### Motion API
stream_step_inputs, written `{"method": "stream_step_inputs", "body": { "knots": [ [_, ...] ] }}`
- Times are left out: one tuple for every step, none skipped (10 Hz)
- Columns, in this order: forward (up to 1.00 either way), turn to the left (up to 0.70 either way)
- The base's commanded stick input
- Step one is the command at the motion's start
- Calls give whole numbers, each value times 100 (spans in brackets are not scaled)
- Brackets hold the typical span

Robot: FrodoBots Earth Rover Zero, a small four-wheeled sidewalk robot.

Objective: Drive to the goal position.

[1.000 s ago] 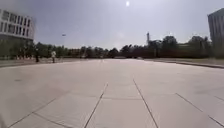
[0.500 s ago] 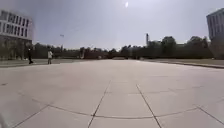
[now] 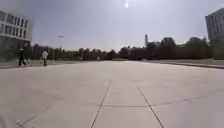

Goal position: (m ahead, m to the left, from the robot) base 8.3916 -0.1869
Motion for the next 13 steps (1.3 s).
{"method": "stream_step_inputs", "body": {
  "knots": [
    [100, 0],
    [100, 0],
    [100, 0],
    [100, 0],
    [100, 0],
    [100, 0],
    [100, 0],
    [100, 0],
    [100, 0],
    [100, 0],
    [100, 0],
    [100, 0],
    [100, 0]
  ]
}}
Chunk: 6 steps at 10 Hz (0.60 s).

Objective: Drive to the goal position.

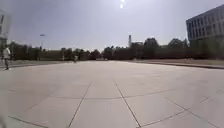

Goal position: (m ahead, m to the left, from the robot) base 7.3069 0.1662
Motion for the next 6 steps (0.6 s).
{"method": "stream_step_inputs", "body": {
  "knots": [
    [100, 0],
    [100, 0],
    [100, 0],
    [100, 0],
    [100, 0],
    [100, 30]
  ]
}}
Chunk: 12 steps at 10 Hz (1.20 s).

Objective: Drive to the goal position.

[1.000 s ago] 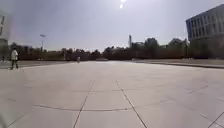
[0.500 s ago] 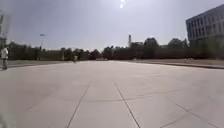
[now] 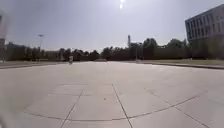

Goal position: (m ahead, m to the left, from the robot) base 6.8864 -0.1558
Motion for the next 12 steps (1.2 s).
{"method": "stream_step_inputs", "body": {
  "knots": [
    [100, 40],
    [100, 29],
    [100, 12],
    [100, 2],
    [100, 0],
    [100, 0],
    [100, 0],
    [100, 0],
    [100, 0],
    [100, 0],
    [100, 0],
    [100, 0]
  ]
}}
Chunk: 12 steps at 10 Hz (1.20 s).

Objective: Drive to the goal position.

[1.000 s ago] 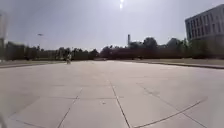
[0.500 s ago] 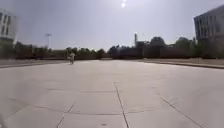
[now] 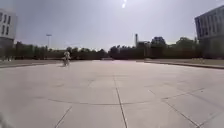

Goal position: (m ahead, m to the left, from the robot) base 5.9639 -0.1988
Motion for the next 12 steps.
{"method": "stream_step_inputs", "body": {
  "knots": [
    [100, 0],
    [100, 0],
    [100, 0],
    [100, 0],
    [100, 0],
    [100, 0],
    [100, 0],
    [100, 0],
    [100, 13],
    [100, 37],
    [100, 3],
    [100, 0]
  ]
}}
